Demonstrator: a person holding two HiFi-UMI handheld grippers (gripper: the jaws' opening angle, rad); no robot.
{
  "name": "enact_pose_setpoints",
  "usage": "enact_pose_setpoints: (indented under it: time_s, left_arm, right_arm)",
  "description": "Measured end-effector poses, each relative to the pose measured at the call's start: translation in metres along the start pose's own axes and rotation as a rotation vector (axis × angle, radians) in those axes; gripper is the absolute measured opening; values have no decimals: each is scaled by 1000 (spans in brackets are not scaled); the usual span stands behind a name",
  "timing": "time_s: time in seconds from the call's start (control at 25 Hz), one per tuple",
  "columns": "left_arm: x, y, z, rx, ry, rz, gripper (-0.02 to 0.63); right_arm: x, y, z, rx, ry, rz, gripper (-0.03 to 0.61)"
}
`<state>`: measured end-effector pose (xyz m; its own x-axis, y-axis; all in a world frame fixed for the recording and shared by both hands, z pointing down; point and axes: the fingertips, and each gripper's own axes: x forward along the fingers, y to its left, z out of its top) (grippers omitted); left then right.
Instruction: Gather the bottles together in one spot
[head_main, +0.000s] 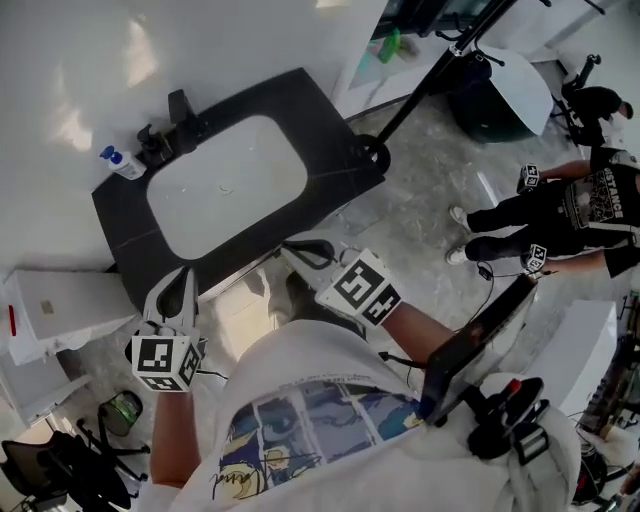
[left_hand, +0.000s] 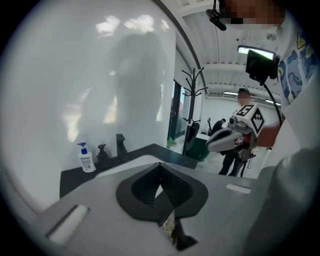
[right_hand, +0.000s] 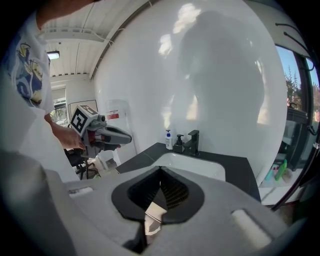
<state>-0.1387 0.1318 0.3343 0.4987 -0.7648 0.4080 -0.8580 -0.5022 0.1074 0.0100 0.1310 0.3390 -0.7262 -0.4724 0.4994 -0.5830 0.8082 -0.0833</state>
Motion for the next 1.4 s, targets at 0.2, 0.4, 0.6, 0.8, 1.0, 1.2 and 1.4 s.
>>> enact_pose_setpoints:
  time_s: [0.2, 0.4, 0.6, 0.8, 1.0, 1.2, 1.4]
  left_arm:
    - [-6, -36, -6, 32, 35, -100, 2]
    - [-8, -52, -19, 61, 85, -165, 2]
    - [-13, -67, -27, 61, 106, -198, 2]
    - [-15, -75, -28, 61, 108, -212, 2]
    - [-18, -74, -28, 59, 107, -207, 2]
    - [-21, -74, -34, 42, 114, -217, 2]
    - [-21, -76, -35, 35, 113, -225, 2]
  right_arm:
    - [-6, 17, 6, -27, -13, 2, 0]
    - [-8, 30, 8, -47, -11, 2, 2]
    - [-14, 36, 11, -74, -10, -7, 3]
    - [-21, 42, 11, -95, -3, -8, 3]
    - [-21, 48, 10, -117, -3, -9, 2]
    - [-22, 56, 8, -129, 5, -1, 2]
    - [-22, 57, 8, -138, 5, -8, 2]
